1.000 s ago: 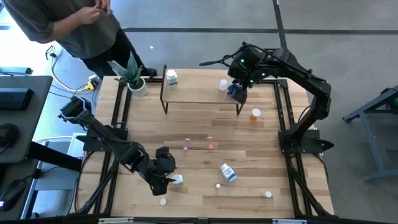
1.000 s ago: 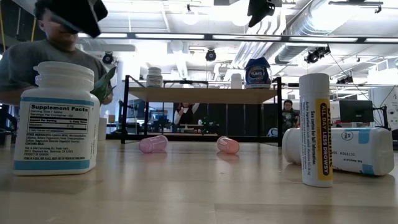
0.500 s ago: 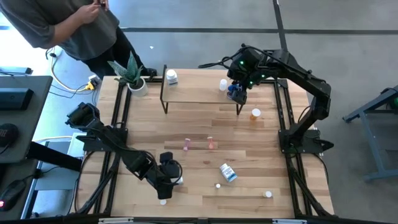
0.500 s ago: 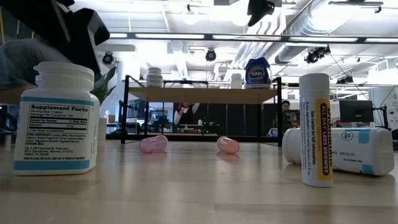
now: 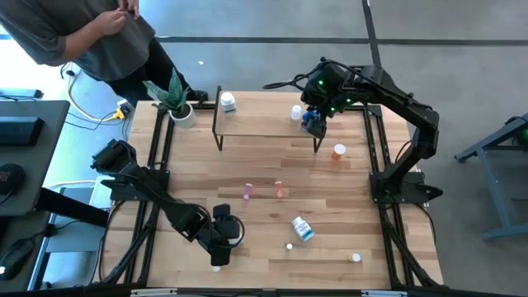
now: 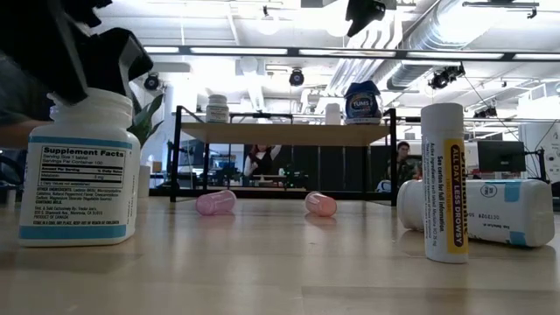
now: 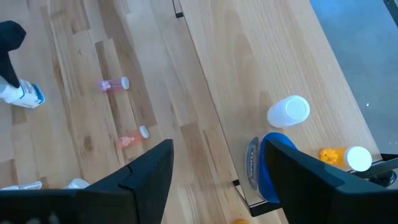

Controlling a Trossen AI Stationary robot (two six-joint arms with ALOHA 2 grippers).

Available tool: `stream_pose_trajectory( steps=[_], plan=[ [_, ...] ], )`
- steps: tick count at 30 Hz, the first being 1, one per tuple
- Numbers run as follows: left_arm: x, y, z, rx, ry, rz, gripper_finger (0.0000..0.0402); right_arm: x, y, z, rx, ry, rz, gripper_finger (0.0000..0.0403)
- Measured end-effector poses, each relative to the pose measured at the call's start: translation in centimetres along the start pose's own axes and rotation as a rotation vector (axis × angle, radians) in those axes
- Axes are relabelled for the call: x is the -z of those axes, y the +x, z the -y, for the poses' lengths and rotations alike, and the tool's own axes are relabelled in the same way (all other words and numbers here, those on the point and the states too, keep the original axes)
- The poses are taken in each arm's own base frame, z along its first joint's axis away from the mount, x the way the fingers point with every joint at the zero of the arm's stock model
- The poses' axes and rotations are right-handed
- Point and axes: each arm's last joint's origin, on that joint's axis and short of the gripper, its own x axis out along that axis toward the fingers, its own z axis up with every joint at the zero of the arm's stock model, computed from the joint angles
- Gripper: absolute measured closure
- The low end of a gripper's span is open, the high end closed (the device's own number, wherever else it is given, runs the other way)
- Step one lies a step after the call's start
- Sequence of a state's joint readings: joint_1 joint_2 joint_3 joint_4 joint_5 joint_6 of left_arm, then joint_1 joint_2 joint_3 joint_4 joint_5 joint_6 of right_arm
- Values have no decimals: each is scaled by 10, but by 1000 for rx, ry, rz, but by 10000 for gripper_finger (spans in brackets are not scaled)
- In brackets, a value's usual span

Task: Pick and place medicine bottles onto shelf by color
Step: Put the left white pill bottle on the shelf

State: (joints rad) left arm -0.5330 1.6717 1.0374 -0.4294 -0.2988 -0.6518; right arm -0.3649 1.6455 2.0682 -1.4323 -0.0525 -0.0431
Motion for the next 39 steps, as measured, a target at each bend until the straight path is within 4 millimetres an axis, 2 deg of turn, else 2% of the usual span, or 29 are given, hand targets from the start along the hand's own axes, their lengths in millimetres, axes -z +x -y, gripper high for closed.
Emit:
stream_pose_trajectory(
  steps=[7, 16, 21, 28, 39],
  plan=[
    [1, 2, 0, -23, -8, 8, 170, 0, 0, 0, 0, 14, 0, 160],
    [0, 2, -1, -25, 15, 12, 246, 0, 0, 0, 16, 18, -1, 160],
    [-8, -2, -8, -20, -19, 31, 242, 0, 0, 1, 35, 19, -1, 160],
    [-32, -20, -37, -21, -64, 95, 232, 0, 0, 2, 54, 22, -2, 160],
    [-68, -67, -109, -101, -168, 257, 230, 0, 0, 2, 55, 45, -1, 160]
  ],
)
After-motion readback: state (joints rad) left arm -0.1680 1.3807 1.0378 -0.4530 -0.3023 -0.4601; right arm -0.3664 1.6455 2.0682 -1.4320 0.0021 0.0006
